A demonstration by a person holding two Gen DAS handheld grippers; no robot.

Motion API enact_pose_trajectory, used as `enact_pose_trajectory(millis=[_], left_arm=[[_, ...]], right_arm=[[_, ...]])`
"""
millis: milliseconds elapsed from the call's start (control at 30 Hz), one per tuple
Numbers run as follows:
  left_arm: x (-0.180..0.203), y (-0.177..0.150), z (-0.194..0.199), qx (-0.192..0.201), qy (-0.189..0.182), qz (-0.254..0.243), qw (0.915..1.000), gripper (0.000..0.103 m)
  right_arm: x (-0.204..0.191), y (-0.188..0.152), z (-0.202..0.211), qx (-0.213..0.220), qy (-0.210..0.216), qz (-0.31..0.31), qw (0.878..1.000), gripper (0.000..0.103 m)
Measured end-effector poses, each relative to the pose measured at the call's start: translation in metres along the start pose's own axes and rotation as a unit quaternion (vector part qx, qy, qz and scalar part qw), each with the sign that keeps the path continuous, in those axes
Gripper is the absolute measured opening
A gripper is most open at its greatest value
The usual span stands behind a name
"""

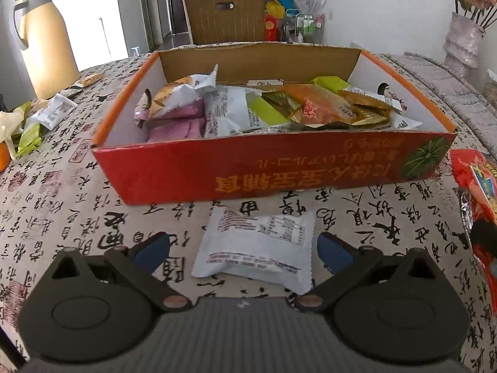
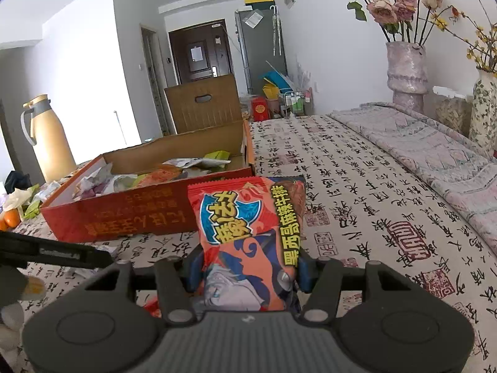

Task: Organize snacks
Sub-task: 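Grasp the red-and-blue chip bag with the right gripper while the left gripper grasps a white packet, then carry the chip bag and white packet into the box and open both grippers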

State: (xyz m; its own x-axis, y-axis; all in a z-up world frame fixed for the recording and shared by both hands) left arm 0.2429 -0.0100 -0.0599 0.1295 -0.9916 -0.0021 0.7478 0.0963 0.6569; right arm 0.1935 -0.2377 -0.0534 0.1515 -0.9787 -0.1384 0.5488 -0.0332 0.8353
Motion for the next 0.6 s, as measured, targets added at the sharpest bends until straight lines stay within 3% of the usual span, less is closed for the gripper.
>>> enact_pose_trajectory(millis=[33, 200, 500, 600], left_arm=[[0.001, 0.0, -0.002, -0.003, -0.001, -0.002, 1.0, 0.102], [0.002, -0.002, -0.002, -0.004, -0.017, 0.0, 0.9999, 0.071], [0.002, -0.01, 0.009, 0.013, -0.027, -0.009, 0.9995, 0.052], [0.003, -0.012, 0.019, 0.034, -0.023, -0.014, 0.999, 0.05]], right_arm=[[0.001, 0.0, -0.001, -0.001, 0.0, -0.001, 1.0, 0.055], [0.001, -0.002, -0.002, -0.002, 0.004, -0.001, 1.0, 0.055], [-0.001, -0.003, 0.0, -0.001, 0.009, 0.005, 1.0, 0.055], [-0.003, -0.001, 0.002, 0.004, 0.011, 0.009, 1.0, 0.055]])
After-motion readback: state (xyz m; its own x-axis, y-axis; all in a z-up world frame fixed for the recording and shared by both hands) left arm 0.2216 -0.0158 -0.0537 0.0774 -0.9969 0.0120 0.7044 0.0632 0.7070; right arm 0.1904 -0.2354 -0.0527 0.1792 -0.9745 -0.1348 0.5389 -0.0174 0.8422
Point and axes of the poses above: each gripper's, at about its wrist camera, not at the fingertips, and z roughly against the way its jaws point, x to its right, y to its top, the point moved 2 cm from there along -z, roughly the way its jaws point, and after that the axes turned 3 degrees about z, right-handed, at the moved point
